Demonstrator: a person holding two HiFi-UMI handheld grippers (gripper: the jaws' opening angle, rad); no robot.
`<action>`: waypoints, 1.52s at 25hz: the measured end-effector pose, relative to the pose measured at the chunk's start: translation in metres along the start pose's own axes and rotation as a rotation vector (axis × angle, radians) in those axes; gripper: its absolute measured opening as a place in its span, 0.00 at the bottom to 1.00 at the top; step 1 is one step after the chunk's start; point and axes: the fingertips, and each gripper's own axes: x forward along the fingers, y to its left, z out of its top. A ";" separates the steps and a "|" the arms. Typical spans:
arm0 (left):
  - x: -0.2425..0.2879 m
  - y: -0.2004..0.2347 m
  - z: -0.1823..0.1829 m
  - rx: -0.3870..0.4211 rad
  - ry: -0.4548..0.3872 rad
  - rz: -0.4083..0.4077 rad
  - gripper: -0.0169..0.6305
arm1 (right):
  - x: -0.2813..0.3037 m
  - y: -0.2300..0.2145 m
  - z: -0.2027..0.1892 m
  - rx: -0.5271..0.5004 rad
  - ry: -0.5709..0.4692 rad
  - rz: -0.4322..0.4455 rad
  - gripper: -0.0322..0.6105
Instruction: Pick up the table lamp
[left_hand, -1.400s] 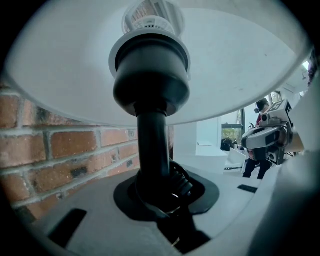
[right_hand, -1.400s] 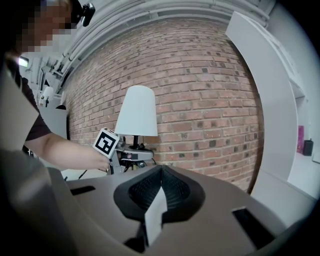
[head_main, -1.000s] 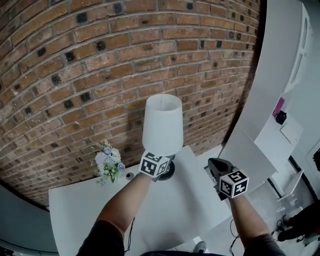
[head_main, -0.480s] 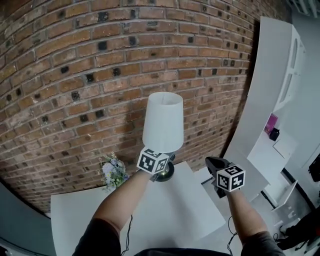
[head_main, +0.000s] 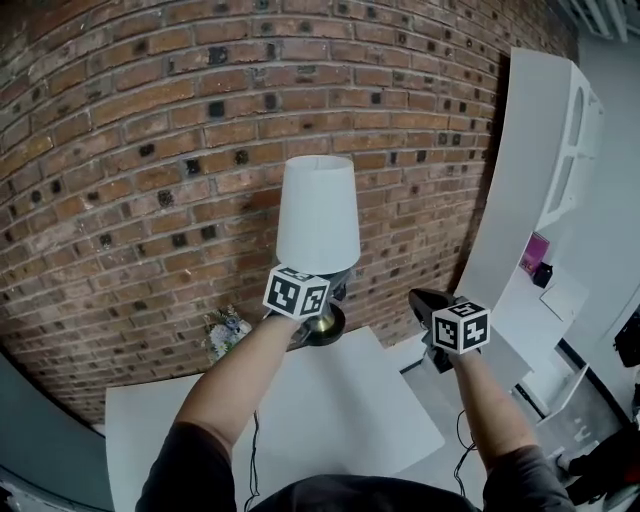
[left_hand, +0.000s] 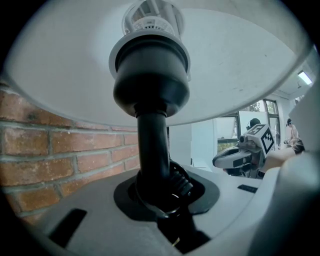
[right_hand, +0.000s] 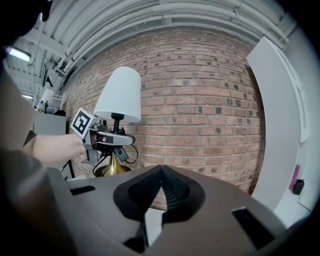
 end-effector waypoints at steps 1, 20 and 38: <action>-0.004 0.001 0.005 -0.002 0.002 0.007 0.18 | -0.002 0.000 0.006 -0.004 -0.003 -0.002 0.04; -0.039 -0.014 0.084 0.006 -0.044 -0.001 0.18 | -0.024 0.013 0.086 -0.058 -0.056 -0.008 0.04; -0.052 -0.014 0.086 0.017 -0.038 0.006 0.18 | -0.024 0.019 0.092 -0.064 -0.053 -0.016 0.04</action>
